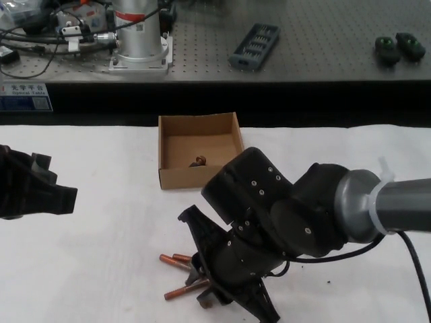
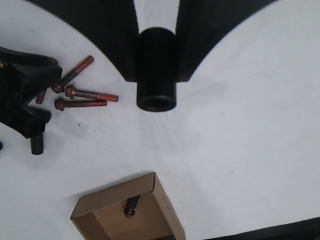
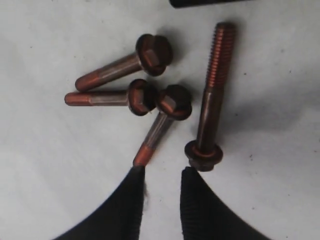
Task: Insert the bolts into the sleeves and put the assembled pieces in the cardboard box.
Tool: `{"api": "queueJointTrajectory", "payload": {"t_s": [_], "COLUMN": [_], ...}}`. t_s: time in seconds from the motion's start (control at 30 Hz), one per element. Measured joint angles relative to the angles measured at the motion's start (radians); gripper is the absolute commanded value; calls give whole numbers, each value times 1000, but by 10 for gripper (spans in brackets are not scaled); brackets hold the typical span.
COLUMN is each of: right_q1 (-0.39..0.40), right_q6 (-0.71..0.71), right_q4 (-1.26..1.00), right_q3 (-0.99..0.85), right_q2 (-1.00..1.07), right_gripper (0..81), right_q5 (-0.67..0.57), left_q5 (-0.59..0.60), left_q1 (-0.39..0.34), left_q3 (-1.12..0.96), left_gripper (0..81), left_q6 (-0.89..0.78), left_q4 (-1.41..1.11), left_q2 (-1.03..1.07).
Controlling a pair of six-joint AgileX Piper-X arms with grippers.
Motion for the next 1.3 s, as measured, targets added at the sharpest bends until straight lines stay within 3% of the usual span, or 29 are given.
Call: {"api": "queueJointTrajectory", "payload": {"t_s": [0.27,0.4,1.0,1.3], "right_q1": [14,14,-46,-67], "right_q6": [101,110,117,122], "right_q4": [-95,-97,-173,-181], "right_q3": [1,1,1,1], "right_q2": [73,73,112,112], "right_gripper": [239,194,193,65], "right_q5": [-27,-23,-47,-71], "left_q5": [0,0,0,0], "left_q1": [0,0,0,0], "left_q3": [0,0,0,0], "left_gripper": [4,4,4,4], "left_q6": [0,0,0,0], "left_q4": [2,2,5,5], "left_q2": [0,0,-20,-54]}}
